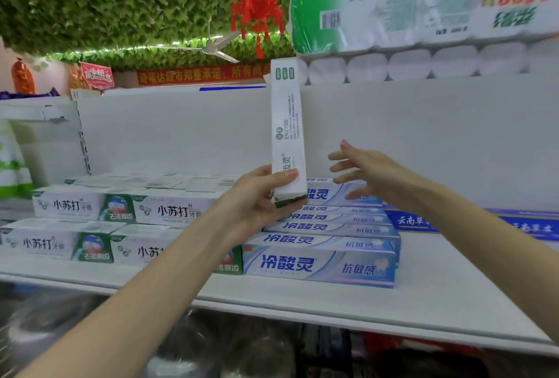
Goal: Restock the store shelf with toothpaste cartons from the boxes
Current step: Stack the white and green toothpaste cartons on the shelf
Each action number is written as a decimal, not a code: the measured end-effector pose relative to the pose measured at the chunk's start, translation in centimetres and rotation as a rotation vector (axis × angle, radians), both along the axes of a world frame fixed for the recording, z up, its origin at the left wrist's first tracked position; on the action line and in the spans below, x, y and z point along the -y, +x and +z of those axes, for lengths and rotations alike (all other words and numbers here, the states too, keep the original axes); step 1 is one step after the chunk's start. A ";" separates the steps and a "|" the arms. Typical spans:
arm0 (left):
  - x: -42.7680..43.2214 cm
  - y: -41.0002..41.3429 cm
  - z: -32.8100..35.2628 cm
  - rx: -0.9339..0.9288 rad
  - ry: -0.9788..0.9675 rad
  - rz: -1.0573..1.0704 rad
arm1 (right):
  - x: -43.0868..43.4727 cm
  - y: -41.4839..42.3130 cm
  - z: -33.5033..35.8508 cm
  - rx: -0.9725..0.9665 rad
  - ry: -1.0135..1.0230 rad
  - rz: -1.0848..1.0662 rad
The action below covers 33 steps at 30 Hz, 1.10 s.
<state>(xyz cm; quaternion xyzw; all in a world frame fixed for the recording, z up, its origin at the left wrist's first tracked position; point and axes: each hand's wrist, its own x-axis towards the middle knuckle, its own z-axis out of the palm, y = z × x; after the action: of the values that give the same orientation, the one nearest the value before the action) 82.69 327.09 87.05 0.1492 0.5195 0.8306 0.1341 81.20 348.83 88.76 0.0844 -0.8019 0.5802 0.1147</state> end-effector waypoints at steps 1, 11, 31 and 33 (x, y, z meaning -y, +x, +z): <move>-0.5 0.0 -0.1 -0.012 -0.010 -0.018 | 1.0 0.6 0.1 0.019 0.004 0.031; -0.8 1.9 -0.4 -0.036 0.047 -0.074 | 5.8 4.7 -1.3 -0.041 -0.116 0.116; 9.8 8.1 -2.9 -0.021 0.140 0.010 | 18.6 11.1 -5.5 -0.098 -0.502 0.209; 10.7 8.6 -3.2 -0.012 0.172 -0.014 | 19.9 11.8 -5.8 -0.119 -0.486 0.186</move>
<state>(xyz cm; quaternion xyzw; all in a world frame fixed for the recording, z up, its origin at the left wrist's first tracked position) 91.30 316.40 83.83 0.1685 0.4459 0.8704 0.1234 93.05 328.90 82.99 0.1617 -0.6199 0.7577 0.1247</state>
